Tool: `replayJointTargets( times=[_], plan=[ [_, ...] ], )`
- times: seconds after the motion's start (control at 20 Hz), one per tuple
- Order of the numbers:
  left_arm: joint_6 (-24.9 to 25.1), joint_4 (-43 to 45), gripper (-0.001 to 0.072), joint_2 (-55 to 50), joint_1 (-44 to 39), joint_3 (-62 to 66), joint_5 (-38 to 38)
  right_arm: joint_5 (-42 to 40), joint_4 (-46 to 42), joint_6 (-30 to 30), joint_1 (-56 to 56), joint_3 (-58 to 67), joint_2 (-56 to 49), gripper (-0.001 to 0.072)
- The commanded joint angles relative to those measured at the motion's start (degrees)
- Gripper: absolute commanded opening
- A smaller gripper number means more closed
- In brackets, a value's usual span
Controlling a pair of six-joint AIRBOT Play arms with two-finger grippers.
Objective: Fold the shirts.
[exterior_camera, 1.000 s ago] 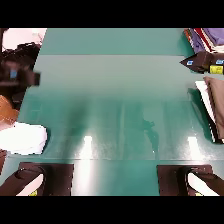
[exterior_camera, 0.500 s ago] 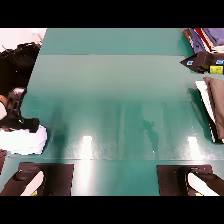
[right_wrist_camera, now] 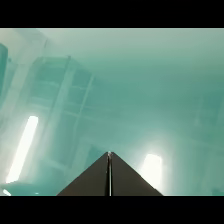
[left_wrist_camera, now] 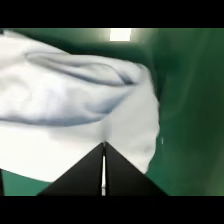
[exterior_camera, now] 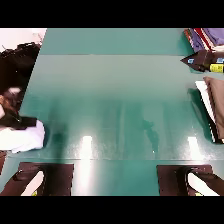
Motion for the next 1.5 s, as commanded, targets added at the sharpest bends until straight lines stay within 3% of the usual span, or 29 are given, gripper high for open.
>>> replayJointTargets(
  times=[0.0, 0.15, 0.35, 0.6, 0.85, 0.95, 1.1, 1.2, 1.45],
  plan=[
    [-0.3, -1.5, 0.0025, 0.1, -3.0, 18.4, -4.2, -1.1, 0.1, 0.0, 0.0, 3.6, 0.0, 0.0018],
    [-1.6, -1.7, 0.0023, 0.0, -12.7, 37.7, -4.3, -2.3, 0.0, 0.0, 0.0, 9.3, 0.0, 0.0018],
    [-3.3, -1.7, 0.0023, -2.5, -24.2, 51.0, -3.7, -3.5, 0.0, 0.0, 0.0, 14.7, 0.0, 0.0018],
    [-3.0, -1.7, 0.0022, -13.9, -40.4, 56.3, 0.1, -3.1, -0.1, 0.0, 0.0, 16.6, 0.0, 0.0018],
    [5.8, -9.0, 0.0025, -28.5, -56.8, 57.8, 13.5, -2.8, -0.1, 0.0, 0.0, 16.5, 0.0, 0.0018],
    [8.3, -11.5, 0.0026, -33.6, -60.1, 57.8, 18.2, -2.8, -0.1, 0.0, 0.0, 16.5, 0.0, 0.0018],
    [8.8, -11.7, 0.0033, -37.8, -59.4, 57.8, 18.7, -2.8, -0.1, 0.0, 0.0, 16.5, 0.0, 0.0018],
    [8.0, -11.6, 0.0463, -37.2, -55.3, 57.8, 16.7, -2.6, -0.1, 0.0, 0.0, 16.5, 0.0, 0.0018],
    [5.1, -13.8, 0.0469, -36.2, -37.4, 55.1, -3.3, -1.8, -0.1, 0.0, 0.0, 16.5, 0.0, 0.0018]
  ],
)
